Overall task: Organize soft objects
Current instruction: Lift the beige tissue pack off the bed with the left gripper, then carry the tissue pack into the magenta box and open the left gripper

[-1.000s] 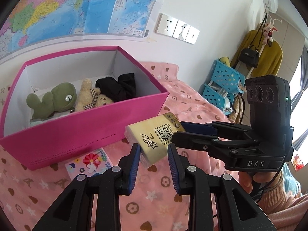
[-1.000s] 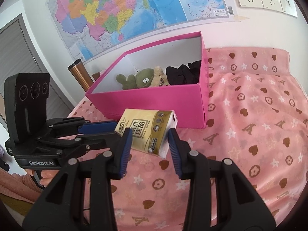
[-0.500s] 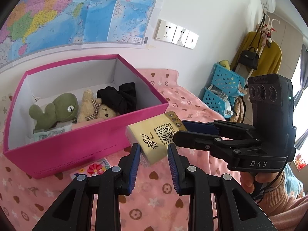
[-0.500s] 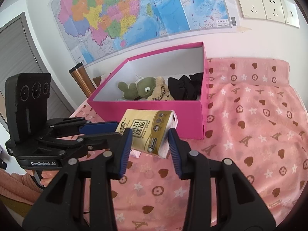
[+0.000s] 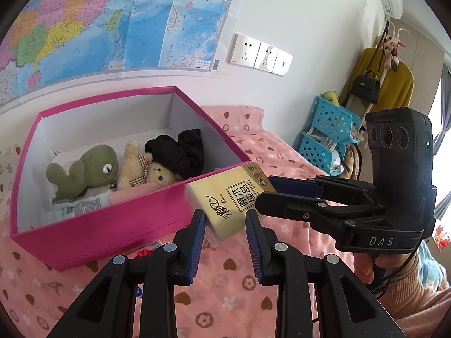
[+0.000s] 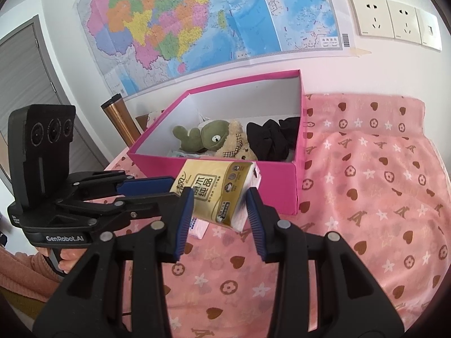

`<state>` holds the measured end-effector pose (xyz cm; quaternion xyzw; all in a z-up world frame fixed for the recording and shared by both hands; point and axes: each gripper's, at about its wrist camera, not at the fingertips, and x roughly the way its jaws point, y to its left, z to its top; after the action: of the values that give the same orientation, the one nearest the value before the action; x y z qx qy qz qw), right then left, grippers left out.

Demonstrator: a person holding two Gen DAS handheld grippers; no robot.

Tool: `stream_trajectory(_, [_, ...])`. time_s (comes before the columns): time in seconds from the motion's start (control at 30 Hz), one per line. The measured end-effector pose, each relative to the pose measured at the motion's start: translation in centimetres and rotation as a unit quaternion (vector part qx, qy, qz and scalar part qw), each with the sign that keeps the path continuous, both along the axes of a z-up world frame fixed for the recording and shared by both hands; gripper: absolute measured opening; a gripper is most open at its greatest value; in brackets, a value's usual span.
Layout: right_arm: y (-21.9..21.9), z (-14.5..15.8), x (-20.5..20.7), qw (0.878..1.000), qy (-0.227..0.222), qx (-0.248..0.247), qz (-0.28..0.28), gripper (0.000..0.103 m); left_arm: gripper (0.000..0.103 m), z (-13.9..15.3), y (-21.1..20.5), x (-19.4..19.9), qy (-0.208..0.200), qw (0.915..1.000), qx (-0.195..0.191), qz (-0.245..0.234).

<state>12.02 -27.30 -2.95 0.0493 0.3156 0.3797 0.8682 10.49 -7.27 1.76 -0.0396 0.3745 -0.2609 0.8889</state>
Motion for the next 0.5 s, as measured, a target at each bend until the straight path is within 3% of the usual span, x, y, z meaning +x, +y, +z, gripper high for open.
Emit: stream_trajectory(0.5, [0.28, 0.78, 0.51, 1.000, -0.014, 0.000, 0.000, 0.042, 0.028, 0.61, 0.19, 0.78, -0.010, 0.9999, 0.002, 0.006])
